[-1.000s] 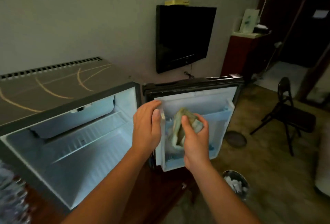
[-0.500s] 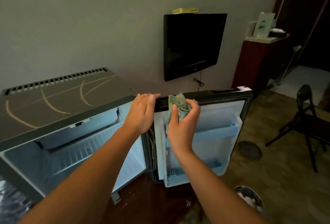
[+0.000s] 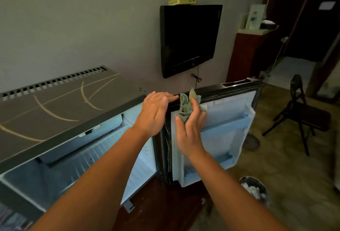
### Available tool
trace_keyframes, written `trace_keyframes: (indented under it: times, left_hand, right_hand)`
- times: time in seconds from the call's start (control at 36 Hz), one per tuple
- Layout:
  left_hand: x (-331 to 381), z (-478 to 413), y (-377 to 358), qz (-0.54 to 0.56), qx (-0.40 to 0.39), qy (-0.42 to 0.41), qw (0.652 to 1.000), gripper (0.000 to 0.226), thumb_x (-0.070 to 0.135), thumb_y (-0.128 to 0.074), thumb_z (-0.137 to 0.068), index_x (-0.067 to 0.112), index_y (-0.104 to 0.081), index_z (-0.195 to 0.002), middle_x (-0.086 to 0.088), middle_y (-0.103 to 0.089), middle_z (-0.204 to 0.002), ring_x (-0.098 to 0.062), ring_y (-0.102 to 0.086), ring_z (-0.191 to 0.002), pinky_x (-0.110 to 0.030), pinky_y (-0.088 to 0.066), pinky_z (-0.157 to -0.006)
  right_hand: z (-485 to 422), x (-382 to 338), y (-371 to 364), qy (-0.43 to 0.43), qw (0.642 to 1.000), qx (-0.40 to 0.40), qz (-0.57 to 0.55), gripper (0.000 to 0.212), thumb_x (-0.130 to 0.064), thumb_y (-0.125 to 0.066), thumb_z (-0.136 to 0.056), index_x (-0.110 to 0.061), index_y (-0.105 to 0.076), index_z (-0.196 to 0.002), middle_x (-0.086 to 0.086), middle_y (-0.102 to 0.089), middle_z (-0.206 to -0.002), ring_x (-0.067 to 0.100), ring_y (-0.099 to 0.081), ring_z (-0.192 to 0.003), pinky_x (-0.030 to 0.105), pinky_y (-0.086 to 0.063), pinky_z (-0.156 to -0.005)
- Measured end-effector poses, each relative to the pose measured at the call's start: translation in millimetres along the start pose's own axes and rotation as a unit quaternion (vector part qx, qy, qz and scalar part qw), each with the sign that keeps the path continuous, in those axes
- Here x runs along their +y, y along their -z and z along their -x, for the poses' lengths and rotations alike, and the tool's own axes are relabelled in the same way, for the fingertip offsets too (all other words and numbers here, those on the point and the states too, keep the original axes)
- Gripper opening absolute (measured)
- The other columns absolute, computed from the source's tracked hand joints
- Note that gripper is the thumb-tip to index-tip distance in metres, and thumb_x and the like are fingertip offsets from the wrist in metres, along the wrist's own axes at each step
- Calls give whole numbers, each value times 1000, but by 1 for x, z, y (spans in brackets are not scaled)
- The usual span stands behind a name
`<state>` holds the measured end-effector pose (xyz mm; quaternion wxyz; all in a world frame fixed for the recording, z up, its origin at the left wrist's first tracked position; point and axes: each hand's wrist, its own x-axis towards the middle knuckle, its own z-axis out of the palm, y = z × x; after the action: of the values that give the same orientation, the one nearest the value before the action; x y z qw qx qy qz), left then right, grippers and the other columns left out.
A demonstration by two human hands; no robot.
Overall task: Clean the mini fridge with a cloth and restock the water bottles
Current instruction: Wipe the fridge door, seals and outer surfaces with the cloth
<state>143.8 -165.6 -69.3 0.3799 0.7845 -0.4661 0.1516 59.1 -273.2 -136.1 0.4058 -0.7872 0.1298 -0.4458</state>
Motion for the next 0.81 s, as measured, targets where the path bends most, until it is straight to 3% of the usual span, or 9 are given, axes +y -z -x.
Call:
trace_keyframes:
  times: [0.14, 0.22, 0.33, 0.39, 0.44, 0.56, 0.64, 0.72, 0.81]
  left_hand:
    - [-7, -1, -2, -3, 7, -18, 1000, 67, 36, -8, -104, 19, -66, -133, 0, -64, -130, -17, -51, -129, -49, -26, -115]
    - [-7, -2, -5, 14, 19, -12, 1000, 66, 37, -7, -104, 22, -66, -132, 2, -64, -128, -12, -49, -126, -46, -25, -115]
    - [-10, -2, -9, 5, 41, -20, 999, 65, 36, -9, -106, 21, -68, -130, 6, -63, -123, -2, -46, -118, -45, -28, -111]
    - [-11, -3, -10, 6, 50, -17, 999, 65, 35, -9, -106, 21, -69, -129, 9, -62, -121, 4, -42, -115, -42, -27, -111]
    - [-12, -2, -10, 12, 56, -17, 998, 64, 35, -10, -107, 22, -69, -128, 12, -61, -120, 9, -41, -116, -38, -26, -111]
    - [-16, -2, -10, 22, 66, -28, 997, 59, 30, -13, -107, 23, -68, -127, 7, -66, -123, -2, -49, -120, -37, -28, -109]
    - [-16, -3, -10, 25, 67, -26, 997, 60, 29, -12, -107, 24, -68, -127, 10, -65, -123, -1, -49, -121, -33, -26, -110]
    - [-17, -4, -12, 23, 73, -29, 997, 54, 26, -15, -108, 30, -66, -127, 10, -66, -123, -1, -50, -121, -32, -26, -110]
    - [-17, -5, -14, 32, 77, -22, 996, 55, 32, -12, -108, 34, -65, -124, 11, -65, -122, -2, -50, -121, -29, -24, -109]
  right_hand:
    - [0, 7, 9, 20, 998, -29, -46, 65, -44, -45, -101, -45, -9, -155, -22, -24, -125, -3, -38, -120, 7, -30, -102]
    - [-4, 4, 17, 8, 993, 34, -115, 54, -44, -58, -97, -50, -25, -139, -8, -43, -136, 3, -50, -125, 25, -48, -103]
    - [-8, -2, 18, 1, 987, 79, -139, 42, -47, -70, -89, -59, -37, -112, -27, -52, -115, 3, -61, -104, 21, -54, -81]
    - [-12, -5, 12, 4, 988, 86, -129, 34, -49, -68, -89, -50, -41, -110, -16, -51, -114, 5, -58, -103, 23, -52, -84]
    - [-16, -6, 4, 25, 990, 91, -108, 34, -50, -63, -92, -32, -43, -114, -3, -44, -114, 0, -51, -106, 15, -45, -89]
    - [-17, -12, -12, 25, 993, 81, -81, 33, -42, -41, -100, -13, -45, -114, 6, -36, -121, -4, -41, -112, 17, -38, -98]
    - [-13, -5, -13, 54, 993, 64, -79, 38, -31, -43, -101, -1, -42, -125, 9, -31, -129, -2, -38, -120, 17, -36, -103]
    - [-15, 2, -10, 68, 993, 62, -75, 47, -28, -54, -100, 0, -37, -134, 8, -31, -130, -8, -38, -121, 9, -36, -100]
    - [-19, 1, -11, 71, 992, 74, -72, 47, -36, -61, -98, -16, -38, -134, -2, -31, -128, -4, -45, -115, 12, -43, -95]
